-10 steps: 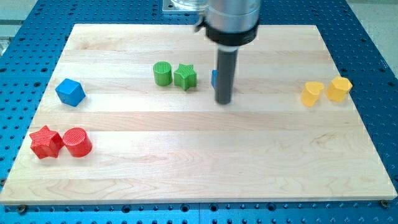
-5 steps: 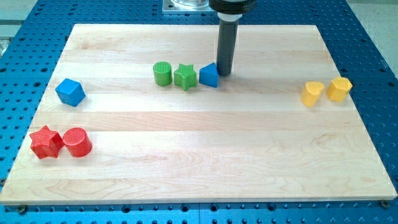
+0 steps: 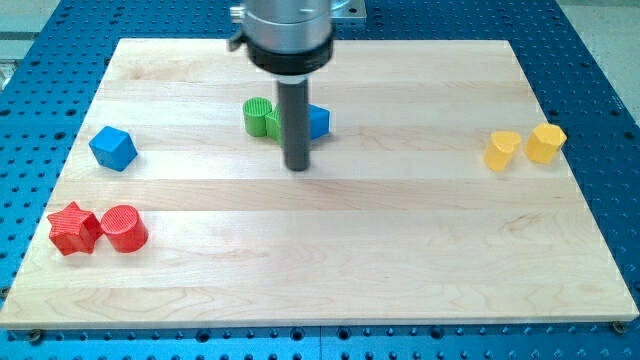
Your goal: Push the green blocks and the triangle diagonally to each other
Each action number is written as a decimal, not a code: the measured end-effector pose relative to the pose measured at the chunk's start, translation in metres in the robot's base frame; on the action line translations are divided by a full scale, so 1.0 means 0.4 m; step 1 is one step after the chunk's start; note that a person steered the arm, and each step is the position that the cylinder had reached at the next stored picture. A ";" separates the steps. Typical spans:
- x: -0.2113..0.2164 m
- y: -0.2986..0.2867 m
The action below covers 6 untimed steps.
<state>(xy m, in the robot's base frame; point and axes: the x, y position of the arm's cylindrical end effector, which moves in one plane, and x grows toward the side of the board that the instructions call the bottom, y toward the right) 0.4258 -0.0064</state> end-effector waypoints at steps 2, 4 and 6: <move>-0.212 0.060; -0.011 -0.021; 0.085 0.141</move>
